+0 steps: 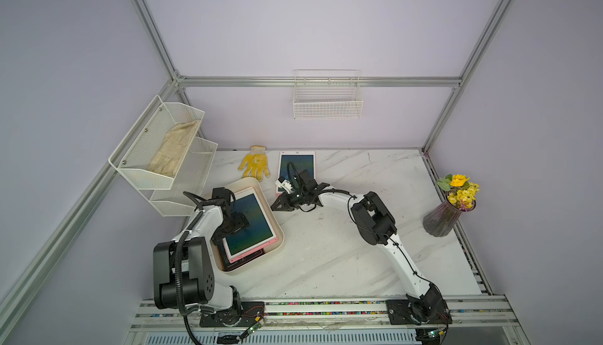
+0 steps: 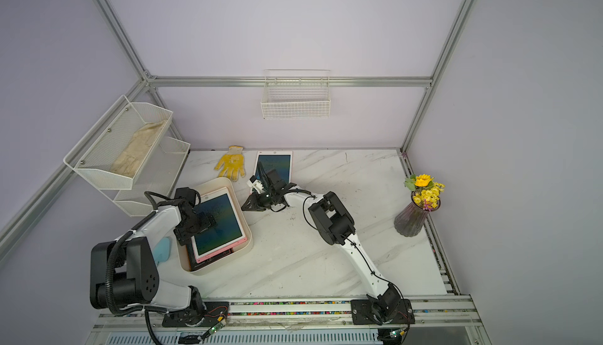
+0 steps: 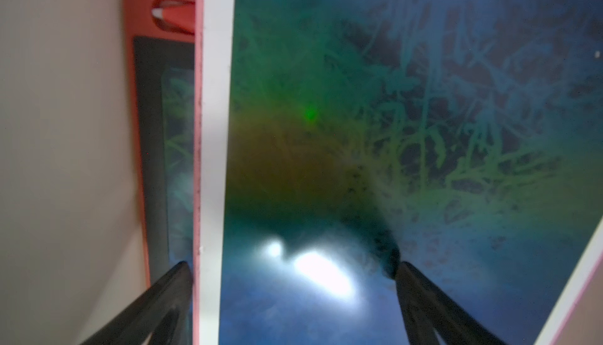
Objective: Take out the writing tablet from the storage box
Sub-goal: Pick up the writing tablet from the storage box.
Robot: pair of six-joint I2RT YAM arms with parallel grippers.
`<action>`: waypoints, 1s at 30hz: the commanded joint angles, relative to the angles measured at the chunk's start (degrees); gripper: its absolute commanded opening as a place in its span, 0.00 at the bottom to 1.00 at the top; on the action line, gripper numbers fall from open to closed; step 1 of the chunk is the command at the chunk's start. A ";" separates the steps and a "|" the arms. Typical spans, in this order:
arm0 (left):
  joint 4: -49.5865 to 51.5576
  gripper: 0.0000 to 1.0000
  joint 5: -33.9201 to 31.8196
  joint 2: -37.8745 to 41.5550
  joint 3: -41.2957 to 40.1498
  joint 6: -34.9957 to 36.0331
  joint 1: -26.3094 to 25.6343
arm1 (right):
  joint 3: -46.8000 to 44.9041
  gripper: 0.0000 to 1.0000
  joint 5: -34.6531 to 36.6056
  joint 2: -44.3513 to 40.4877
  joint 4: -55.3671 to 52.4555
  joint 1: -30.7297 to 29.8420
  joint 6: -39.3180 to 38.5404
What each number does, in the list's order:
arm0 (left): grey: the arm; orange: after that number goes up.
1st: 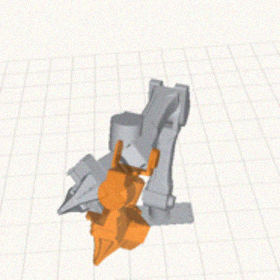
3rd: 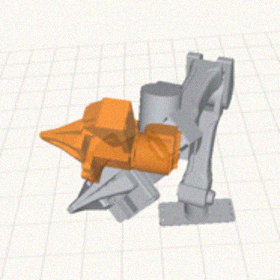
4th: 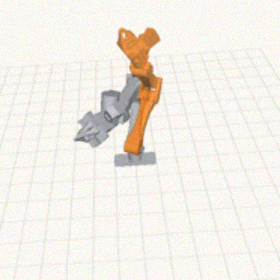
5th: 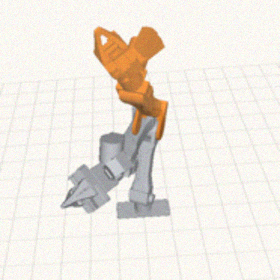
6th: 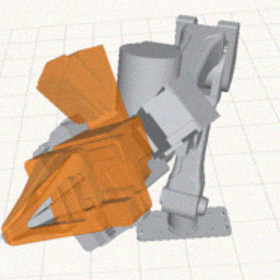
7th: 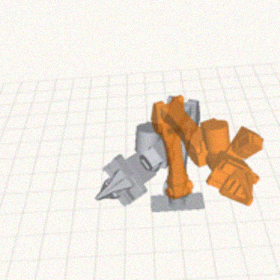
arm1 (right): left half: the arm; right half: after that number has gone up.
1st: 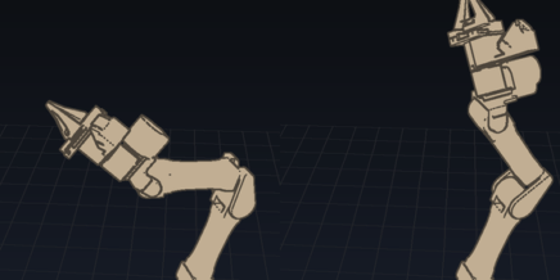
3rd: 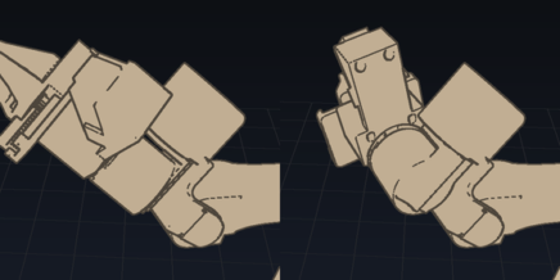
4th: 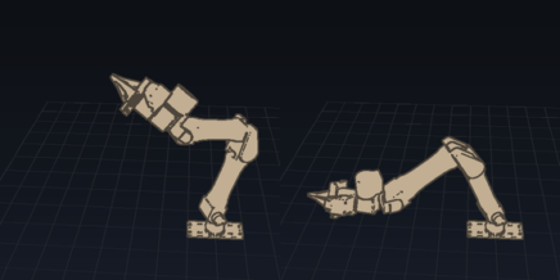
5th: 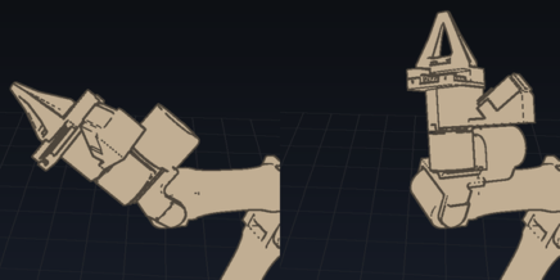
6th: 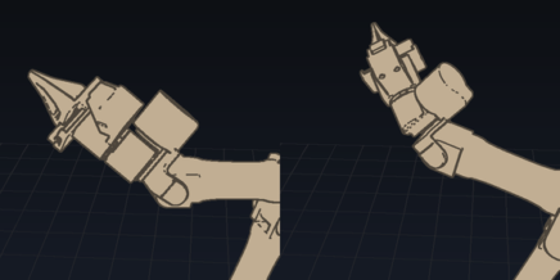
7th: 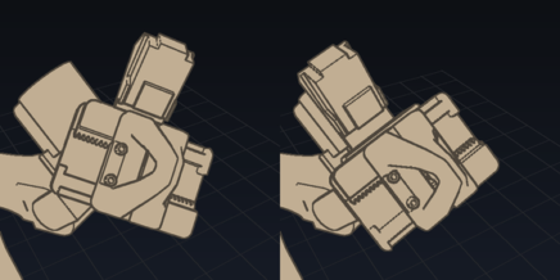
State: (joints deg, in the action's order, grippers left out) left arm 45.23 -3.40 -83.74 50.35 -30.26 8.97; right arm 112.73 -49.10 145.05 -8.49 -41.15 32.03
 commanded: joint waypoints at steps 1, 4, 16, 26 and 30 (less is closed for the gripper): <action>-0.56 0.95 0.89 1.21 0.98 0.74 0.08 | 2.03 0.30 -2.61 0.44 1.50 -1.03 -1.06; -1.13 0.96 2.11 1.29 0.94 0.71 -0.01 | 2.07 0.29 -2.67 0.52 1.49 -1.04 -1.08; -1.86 0.94 3.81 4.37 1.25 0.47 -0.62 | 2.32 0.29 -3.10 0.93 1.57 -1.03 -0.92; -2.32 0.94 4.81 4.49 0.72 0.68 -0.84 | 2.00 0.29 -3.14 0.58 1.92 -1.04 -0.74; -0.11 0.94 2.21 4.42 0.98 1.56 -0.80 | 1.68 0.29 -3.02 0.31 1.90 -0.98 -0.82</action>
State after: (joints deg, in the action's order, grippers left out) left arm 44.16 0.38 -80.23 50.35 -30.11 8.43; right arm 113.25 -50.28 145.18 -8.34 -41.19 32.03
